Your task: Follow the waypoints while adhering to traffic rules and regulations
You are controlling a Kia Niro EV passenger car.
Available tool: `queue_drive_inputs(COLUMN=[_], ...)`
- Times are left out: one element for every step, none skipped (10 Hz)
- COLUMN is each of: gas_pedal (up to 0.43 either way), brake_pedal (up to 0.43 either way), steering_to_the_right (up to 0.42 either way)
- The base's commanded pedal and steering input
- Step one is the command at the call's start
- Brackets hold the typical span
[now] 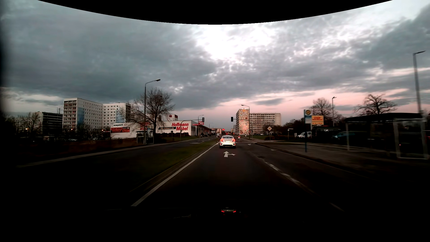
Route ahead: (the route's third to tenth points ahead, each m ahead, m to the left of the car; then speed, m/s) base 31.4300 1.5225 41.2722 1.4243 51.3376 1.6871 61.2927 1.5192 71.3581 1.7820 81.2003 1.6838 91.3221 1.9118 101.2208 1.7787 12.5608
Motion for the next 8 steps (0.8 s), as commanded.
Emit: queue_drive_inputs(gas_pedal=[0.067, 0.067, 0.067, 0.067, 0.067, 0.067, 0.067, 0.059], brake_pedal=[0.0, 0.0, 0.0, 0.0, 0.0, 0.0, 0.0, 0.0], steering_to_the_right=[0.0, 0.0, 0.0, 0.0, -0.001, -0.002, -0.001, -0.003])
